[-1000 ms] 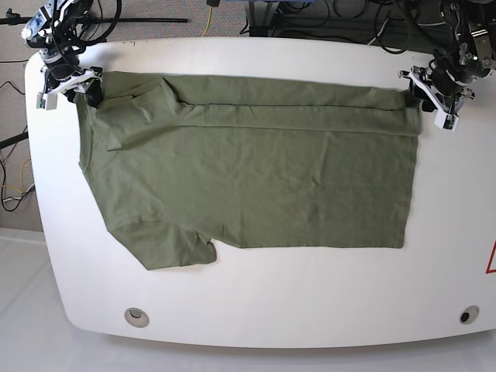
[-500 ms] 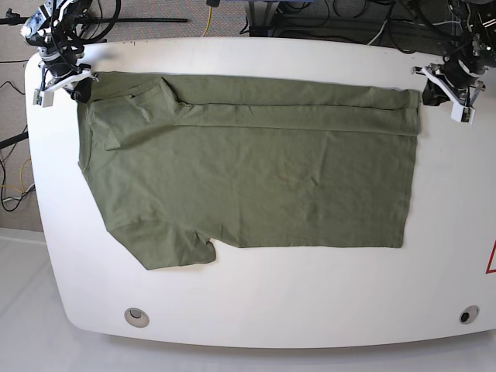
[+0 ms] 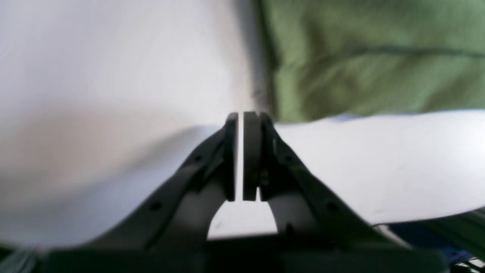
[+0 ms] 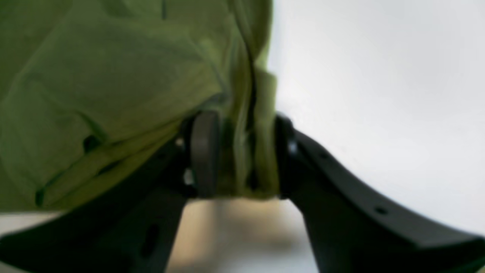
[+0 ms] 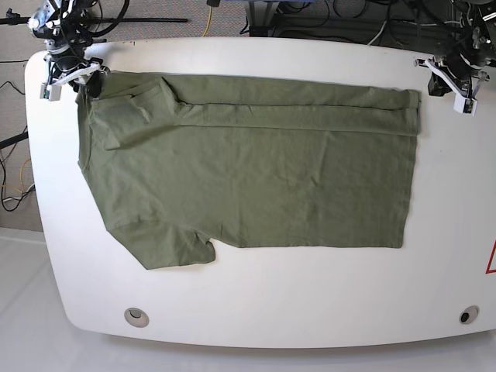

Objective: Fold the T-shirt properly
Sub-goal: 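Open both grippers and lift them off the folded edge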

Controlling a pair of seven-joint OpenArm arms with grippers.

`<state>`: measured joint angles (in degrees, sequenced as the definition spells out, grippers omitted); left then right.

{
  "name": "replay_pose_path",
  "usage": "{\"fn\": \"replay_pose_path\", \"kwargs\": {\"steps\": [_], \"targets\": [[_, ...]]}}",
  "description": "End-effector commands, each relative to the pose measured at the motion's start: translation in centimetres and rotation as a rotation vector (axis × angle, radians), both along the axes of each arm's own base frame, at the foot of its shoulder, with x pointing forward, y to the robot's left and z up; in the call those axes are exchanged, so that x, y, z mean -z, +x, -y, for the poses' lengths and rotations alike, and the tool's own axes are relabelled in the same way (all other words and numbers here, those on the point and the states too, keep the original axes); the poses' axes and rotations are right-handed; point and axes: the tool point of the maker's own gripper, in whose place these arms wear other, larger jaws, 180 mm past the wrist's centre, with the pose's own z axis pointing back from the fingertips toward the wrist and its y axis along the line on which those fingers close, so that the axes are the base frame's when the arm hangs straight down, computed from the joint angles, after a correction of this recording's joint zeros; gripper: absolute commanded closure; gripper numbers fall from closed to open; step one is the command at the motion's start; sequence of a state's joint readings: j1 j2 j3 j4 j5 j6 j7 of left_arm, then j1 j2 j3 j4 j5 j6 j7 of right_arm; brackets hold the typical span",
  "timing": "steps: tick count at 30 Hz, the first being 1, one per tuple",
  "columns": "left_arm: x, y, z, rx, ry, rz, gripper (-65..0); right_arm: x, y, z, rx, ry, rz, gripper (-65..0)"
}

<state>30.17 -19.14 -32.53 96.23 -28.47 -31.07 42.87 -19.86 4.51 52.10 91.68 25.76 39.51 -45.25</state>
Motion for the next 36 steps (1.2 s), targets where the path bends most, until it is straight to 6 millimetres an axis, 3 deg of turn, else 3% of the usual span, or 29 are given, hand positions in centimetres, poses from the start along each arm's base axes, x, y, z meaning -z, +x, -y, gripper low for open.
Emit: {"fn": "replay_pose_path", "kwargs": {"steps": [1,6,14,26,28,36], "targets": [[-1.8,1.5,0.4,0.034,0.007,0.069,-5.3,-1.8,0.8,0.8,-0.016,-0.041,0.051,-23.6],[-2.4,2.0,0.7,0.05,0.022,0.088,-20.1,-2.0,0.9,0.7,-0.023,-0.047,0.054,-26.4],[-2.5,2.4,1.2,0.058,0.019,0.105,-29.3,-1.9,1.2,0.8,-0.025,-0.033,0.062,-27.4],[-2.0,2.2,1.0,0.05,0.003,0.097,-26.0,-1.9,0.8,1.3,-0.023,-0.052,0.045,-27.2],[-1.8,2.0,1.4,0.058,-0.011,0.086,-22.0,-1.8,0.9,1.3,-0.027,-0.052,0.044,-27.6],[-1.6,1.7,1.9,0.083,-0.03,0.081,-16.0,-2.0,1.0,1.5,-0.034,-0.061,0.044,-27.7]]}}
